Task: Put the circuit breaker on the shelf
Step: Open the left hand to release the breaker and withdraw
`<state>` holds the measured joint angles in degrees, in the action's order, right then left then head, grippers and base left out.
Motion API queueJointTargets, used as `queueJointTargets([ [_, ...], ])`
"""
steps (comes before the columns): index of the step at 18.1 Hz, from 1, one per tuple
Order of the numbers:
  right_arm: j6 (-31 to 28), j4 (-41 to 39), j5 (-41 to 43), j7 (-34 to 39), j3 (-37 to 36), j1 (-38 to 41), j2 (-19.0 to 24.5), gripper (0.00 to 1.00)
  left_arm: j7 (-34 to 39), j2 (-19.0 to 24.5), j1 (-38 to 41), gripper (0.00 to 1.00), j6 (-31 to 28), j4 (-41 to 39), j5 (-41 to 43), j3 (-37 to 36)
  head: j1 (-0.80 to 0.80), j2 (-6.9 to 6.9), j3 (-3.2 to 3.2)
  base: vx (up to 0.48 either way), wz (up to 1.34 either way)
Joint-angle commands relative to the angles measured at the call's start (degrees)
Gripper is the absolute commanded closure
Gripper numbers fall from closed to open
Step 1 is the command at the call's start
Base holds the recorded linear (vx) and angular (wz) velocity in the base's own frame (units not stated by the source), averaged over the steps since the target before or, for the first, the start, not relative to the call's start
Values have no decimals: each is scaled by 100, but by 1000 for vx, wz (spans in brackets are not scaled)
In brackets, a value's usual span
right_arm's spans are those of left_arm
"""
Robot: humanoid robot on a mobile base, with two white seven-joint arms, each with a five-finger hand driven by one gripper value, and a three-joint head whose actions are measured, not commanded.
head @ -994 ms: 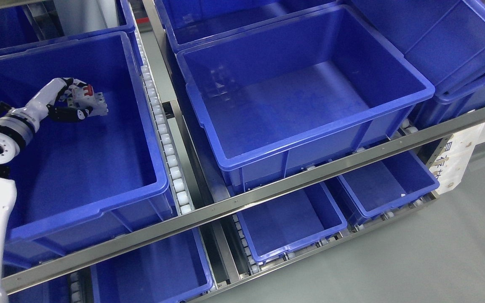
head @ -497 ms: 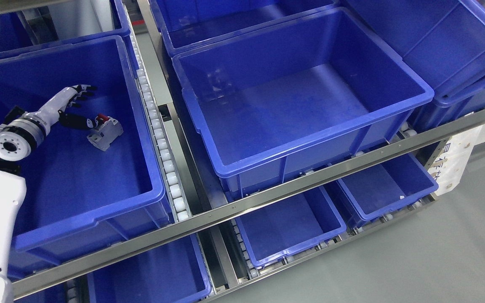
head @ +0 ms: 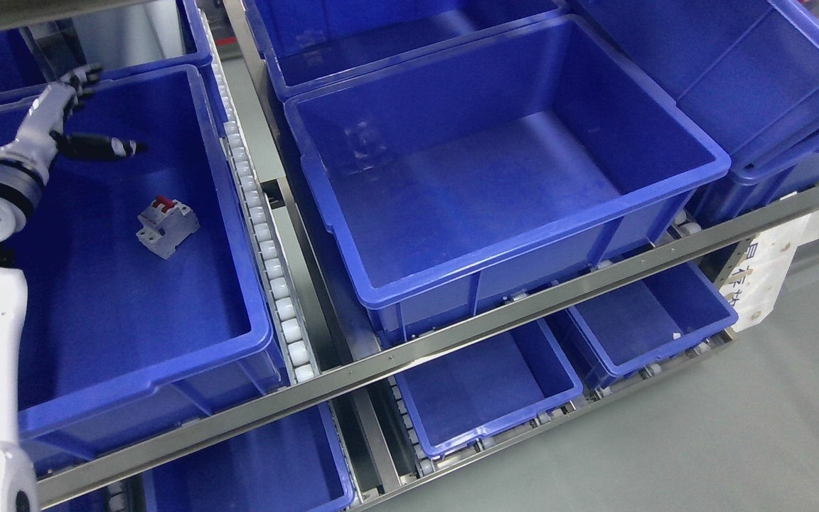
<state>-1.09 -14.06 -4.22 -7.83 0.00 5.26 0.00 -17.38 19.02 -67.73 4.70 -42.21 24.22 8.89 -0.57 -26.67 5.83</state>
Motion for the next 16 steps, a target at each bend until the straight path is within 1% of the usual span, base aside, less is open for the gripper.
queueJointTargets([
  [1, -339, 0, 0, 0, 114, 1, -100, 0, 94, -1434, 426, 0, 13, -1988, -830, 2573, 0, 0, 0, 6, 27],
  [2, -339, 0, 0, 0, 114, 1, -100, 0, 138, -1592, 593, 0, -48, -2524, -840, 2574, 0, 0, 0, -17, 8],
  [3, -339, 0, 0, 0, 114, 1, -100, 0, 139, -1751, 882, 0, -249, -3225, -840, 2504, 0, 0, 0, -84, -11],
  [5, -339, 0, 0, 0, 114, 1, -100, 0, 113, -1802, 1575, 0, -574, -4448, -848, 2198, 0, 0, 0, -116, 36],
  [6, -339, 0, 0, 0, 114, 1, -100, 0, 112, -1802, 1997, 0, -611, -4819, -848, 2057, 0, 0, 0, -148, 84],
  [7, -339, 0, 0, 0, 114, 1, -100, 0, 121, -1802, 2253, 0, -602, -4979, -848, 1986, 0, 0, 0, -160, 124],
  [9, -339, 9, 0, 0, 114, 1, -100, 0, 130, -1802, 2614, 0, -576, -4999, -875, 1906, 0, 0, 0, -193, 129],
  [11, -339, 0, 0, 0, 114, 1, -100, 0, 147, -1802, 2870, 0, -576, -4999, -1085, 1565, 0, 0, 0, -221, 137],
  [13, -339, 0, 0, 0, 114, 1, -100, 0, 148, -1802, 2950, 0, -585, -4990, -1165, 1405, 0, 0, 0, -214, 156],
  [16, -339, 0, 0, 0, 114, 1, -100, 0, 130, -1802, 2959, 0, -585, -4990, -1252, 1370, 0, 0, 0, -182, 66],
])
